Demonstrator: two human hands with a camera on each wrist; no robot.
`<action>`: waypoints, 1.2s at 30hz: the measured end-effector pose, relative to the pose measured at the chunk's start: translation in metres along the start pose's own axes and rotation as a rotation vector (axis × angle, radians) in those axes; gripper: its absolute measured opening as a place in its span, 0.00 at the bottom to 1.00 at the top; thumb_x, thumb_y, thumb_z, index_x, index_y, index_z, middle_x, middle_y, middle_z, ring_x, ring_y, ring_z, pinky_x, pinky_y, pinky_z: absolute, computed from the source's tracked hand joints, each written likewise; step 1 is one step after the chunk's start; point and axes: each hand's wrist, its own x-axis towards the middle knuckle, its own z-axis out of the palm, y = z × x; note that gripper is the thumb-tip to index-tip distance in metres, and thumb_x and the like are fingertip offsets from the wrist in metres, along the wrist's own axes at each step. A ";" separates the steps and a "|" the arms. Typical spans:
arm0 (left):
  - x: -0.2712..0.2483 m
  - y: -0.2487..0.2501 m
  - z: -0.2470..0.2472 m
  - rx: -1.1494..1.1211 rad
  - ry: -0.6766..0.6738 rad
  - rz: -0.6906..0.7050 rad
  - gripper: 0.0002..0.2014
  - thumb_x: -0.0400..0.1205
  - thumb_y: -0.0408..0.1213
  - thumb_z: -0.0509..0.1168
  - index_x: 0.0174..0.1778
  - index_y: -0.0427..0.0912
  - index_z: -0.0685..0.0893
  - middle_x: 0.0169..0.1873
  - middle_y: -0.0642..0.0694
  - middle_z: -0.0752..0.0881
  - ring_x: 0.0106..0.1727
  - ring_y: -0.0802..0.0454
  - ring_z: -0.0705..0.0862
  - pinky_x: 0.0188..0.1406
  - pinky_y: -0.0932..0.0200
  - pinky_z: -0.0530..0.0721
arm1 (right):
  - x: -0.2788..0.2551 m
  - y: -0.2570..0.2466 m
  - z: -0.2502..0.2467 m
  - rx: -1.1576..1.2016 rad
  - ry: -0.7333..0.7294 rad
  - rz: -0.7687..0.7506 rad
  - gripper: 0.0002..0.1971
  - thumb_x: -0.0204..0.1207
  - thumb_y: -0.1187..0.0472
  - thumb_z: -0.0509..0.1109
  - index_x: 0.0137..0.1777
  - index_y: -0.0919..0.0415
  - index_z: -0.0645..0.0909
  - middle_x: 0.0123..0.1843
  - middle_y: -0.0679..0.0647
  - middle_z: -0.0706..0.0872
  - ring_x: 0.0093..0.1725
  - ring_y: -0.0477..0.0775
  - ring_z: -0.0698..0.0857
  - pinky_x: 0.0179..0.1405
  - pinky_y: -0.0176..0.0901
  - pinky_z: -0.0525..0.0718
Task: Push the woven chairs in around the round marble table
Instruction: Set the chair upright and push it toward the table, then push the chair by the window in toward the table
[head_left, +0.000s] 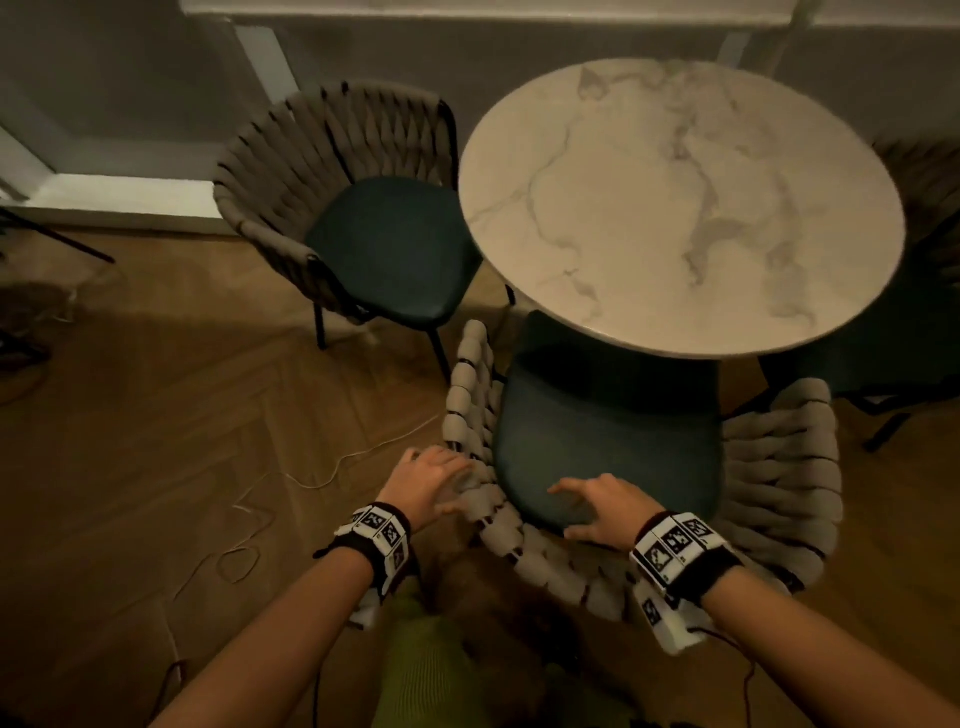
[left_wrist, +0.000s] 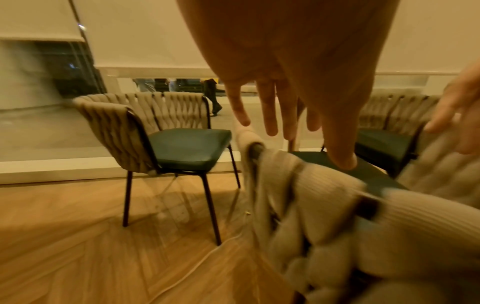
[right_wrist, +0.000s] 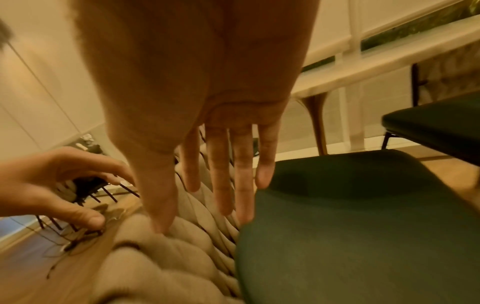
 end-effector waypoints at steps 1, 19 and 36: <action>0.002 -0.021 -0.008 -0.010 0.029 -0.033 0.30 0.79 0.53 0.67 0.76 0.54 0.69 0.74 0.51 0.74 0.75 0.50 0.69 0.70 0.47 0.67 | 0.015 -0.013 -0.010 0.011 0.019 -0.019 0.29 0.72 0.47 0.74 0.72 0.41 0.69 0.62 0.53 0.84 0.59 0.53 0.84 0.59 0.48 0.83; 0.098 -0.424 -0.154 0.011 0.150 -0.367 0.30 0.80 0.34 0.65 0.79 0.47 0.63 0.76 0.42 0.72 0.76 0.42 0.70 0.72 0.39 0.70 | 0.376 -0.276 -0.164 0.061 0.264 -0.086 0.26 0.73 0.55 0.74 0.70 0.49 0.72 0.58 0.56 0.86 0.56 0.57 0.85 0.57 0.54 0.85; 0.251 -0.565 -0.177 0.267 -0.124 -0.390 0.30 0.79 0.56 0.65 0.77 0.59 0.65 0.79 0.49 0.66 0.84 0.42 0.51 0.77 0.25 0.48 | 0.598 -0.316 -0.203 0.166 0.111 -0.112 0.30 0.77 0.63 0.66 0.78 0.52 0.61 0.66 0.67 0.80 0.60 0.71 0.82 0.58 0.62 0.83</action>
